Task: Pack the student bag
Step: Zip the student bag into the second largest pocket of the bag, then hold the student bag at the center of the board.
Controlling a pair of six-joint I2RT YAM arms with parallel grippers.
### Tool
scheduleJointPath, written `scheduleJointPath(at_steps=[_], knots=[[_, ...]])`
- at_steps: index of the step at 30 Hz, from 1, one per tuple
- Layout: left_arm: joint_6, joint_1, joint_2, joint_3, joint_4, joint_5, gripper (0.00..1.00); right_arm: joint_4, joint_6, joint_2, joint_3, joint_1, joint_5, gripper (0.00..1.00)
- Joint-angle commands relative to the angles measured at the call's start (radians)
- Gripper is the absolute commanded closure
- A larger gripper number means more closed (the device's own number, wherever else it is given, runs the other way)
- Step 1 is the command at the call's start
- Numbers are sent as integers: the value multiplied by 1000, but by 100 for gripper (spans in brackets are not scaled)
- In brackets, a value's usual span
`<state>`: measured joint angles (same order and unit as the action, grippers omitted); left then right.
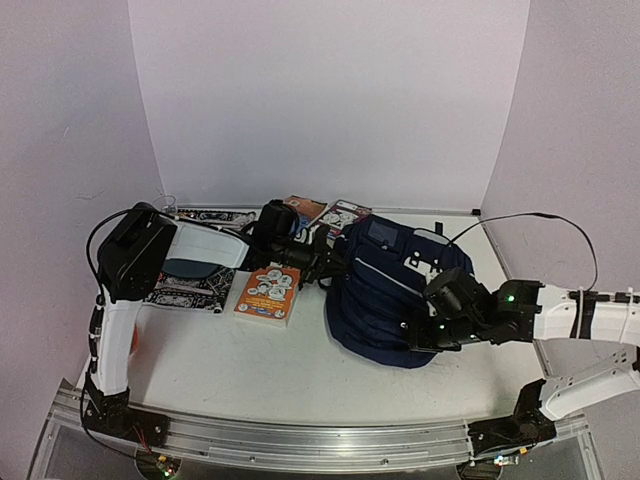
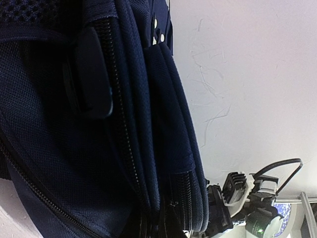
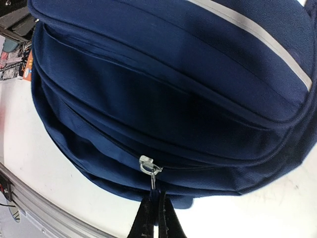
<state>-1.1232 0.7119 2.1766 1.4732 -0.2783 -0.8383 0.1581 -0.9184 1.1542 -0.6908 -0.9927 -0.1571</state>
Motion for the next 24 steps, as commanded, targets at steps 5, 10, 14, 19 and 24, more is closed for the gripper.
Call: scheduleJointPath(at_steps=[5, 10, 14, 19, 24], knots=[[333, -74, 33, 250, 363, 254, 85, 163, -16, -45, -24, -23, 108, 100], [331, -74, -51, 178, 371, 311, 66, 66, 50, 121, -180, -42, 139, 100], [300, -74, -148, 90, 376, 354, 58, -13, 72, 232, -279, -54, 149, 100], [240, -65, -307, -58, 373, 397, 54, -78, 93, 354, -400, -69, 149, 100], [194, 17, -409, -181, 373, 423, 52, -113, 112, 444, -475, -73, 148, 100]])
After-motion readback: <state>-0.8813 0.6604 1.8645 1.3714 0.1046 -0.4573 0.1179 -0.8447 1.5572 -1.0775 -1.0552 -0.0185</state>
